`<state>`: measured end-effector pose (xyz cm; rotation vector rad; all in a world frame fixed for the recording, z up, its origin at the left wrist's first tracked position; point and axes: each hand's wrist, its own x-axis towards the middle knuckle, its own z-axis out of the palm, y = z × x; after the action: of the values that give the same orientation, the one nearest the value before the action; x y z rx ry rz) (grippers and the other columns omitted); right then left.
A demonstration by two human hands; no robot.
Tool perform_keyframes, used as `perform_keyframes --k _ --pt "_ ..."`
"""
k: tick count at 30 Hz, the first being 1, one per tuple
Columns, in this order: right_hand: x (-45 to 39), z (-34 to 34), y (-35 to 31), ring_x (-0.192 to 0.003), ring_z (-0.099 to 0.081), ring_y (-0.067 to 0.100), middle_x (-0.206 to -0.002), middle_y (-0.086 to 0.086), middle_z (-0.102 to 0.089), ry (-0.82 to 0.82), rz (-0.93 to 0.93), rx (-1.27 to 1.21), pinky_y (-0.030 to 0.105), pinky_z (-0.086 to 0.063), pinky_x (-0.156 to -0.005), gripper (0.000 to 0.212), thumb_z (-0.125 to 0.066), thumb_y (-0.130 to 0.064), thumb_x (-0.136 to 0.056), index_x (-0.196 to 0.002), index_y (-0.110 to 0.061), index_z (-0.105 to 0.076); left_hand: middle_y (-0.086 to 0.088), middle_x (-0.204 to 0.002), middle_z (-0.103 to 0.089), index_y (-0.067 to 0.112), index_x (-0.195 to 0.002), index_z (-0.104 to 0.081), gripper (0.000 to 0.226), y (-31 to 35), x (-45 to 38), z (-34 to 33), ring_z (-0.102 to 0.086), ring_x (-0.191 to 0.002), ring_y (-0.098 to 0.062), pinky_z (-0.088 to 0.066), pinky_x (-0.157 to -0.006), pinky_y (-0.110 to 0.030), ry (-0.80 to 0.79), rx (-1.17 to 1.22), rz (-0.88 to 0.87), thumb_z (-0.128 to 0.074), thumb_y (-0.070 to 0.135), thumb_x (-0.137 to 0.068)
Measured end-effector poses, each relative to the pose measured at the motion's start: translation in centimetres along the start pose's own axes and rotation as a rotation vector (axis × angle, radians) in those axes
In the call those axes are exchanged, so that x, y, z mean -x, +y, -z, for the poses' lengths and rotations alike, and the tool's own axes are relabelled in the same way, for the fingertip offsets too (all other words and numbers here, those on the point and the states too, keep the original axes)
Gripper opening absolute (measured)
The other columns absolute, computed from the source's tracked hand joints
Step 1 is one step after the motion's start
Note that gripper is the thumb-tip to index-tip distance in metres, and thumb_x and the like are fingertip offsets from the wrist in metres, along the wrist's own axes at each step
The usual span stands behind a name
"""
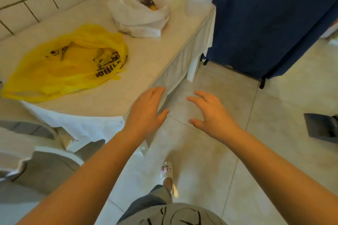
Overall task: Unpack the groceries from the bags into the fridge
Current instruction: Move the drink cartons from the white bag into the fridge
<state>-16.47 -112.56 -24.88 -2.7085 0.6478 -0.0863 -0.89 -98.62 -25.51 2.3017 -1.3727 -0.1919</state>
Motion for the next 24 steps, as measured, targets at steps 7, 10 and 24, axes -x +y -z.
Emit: perform_keyframes --k 7,10,24 --pt "-14.5 5.0 5.7 -0.140 -0.019 0.021 -0.151 0.004 -0.025 0.029 0.040 -0.045 0.028 -0.015 -0.112 0.067 -0.070 -0.030 -0.081 -0.140 -0.023 -0.038 -0.005 -0.147 -0.036 0.017 -0.144 -0.032 0.065 -2.1 -16.5 1.6 -0.032 -0.134 -0.022 -0.025 -0.109 -0.032 0.062 -0.047 0.009 -0.060 0.033 -0.088" --pt "-19.7 6.5 8.0 -0.140 -0.020 0.023 -0.151 0.006 -0.026 0.037 0.077 -0.071 0.026 -0.012 -0.111 0.067 -0.071 -0.027 -0.081 -0.140 -0.021 -0.040 -0.005 -0.147 -0.036 0.017 -0.144 -0.032 0.065 -2.8 -21.8 1.8 -0.032 -0.135 -0.022 -0.026 -0.111 -0.034 0.082 -0.049 0.042 -0.059 0.033 -0.087" --pt "-48.2 12.3 21.2 -0.140 -0.016 0.015 -0.152 -0.003 -0.025 -0.134 0.461 -0.050 0.025 -0.017 -0.110 0.063 -0.066 -0.032 -0.085 -0.141 -0.025 -0.038 0.005 -0.151 -0.030 0.028 -0.145 -0.026 0.066 -4.5 -43.7 -1.3 -0.030 -0.138 -0.016 -0.024 -0.113 -0.033 0.186 -0.147 0.495 -0.056 0.044 -0.088"
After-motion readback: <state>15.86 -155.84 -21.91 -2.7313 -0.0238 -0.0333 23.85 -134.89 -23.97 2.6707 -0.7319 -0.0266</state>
